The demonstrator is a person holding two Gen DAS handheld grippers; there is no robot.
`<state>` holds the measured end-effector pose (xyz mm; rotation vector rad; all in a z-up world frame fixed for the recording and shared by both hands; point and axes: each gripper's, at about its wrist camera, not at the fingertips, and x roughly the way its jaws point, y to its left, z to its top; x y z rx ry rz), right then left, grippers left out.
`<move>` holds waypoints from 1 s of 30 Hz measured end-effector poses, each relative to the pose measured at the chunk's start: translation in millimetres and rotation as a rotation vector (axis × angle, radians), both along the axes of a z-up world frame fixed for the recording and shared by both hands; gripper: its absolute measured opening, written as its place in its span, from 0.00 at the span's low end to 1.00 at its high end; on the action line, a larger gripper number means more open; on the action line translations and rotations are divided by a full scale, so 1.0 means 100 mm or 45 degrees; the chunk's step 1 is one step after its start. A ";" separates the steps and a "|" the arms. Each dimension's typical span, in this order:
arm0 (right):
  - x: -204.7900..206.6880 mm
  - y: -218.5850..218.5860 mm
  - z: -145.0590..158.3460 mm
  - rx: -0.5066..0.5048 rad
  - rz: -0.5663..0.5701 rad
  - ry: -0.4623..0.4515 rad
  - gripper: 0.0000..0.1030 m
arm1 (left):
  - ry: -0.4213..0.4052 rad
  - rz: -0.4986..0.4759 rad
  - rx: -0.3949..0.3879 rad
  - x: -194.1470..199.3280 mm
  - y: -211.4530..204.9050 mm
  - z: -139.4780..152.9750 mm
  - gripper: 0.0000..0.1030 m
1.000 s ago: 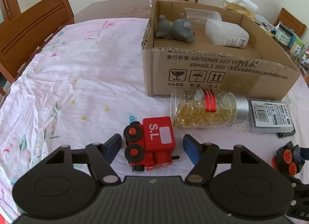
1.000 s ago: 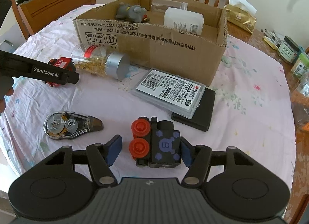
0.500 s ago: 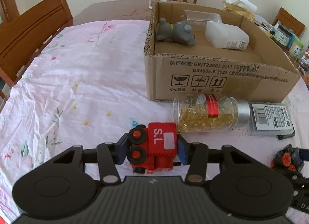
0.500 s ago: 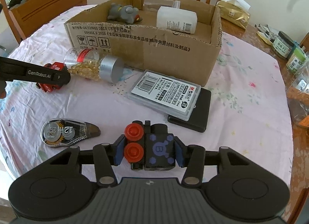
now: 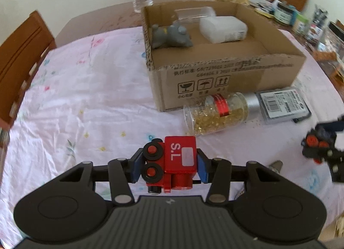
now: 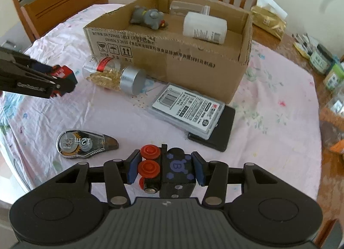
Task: Organize rigid objects
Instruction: 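Carry the black train into the box and open the right gripper while the left holds the red train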
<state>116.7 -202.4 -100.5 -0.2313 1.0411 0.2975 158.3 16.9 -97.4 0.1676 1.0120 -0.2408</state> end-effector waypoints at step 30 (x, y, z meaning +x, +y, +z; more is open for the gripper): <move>1.43 -0.13 0.58 0.082 -0.013 -0.162 0.54 | -0.061 -0.187 -0.054 -0.13 0.02 0.61 0.47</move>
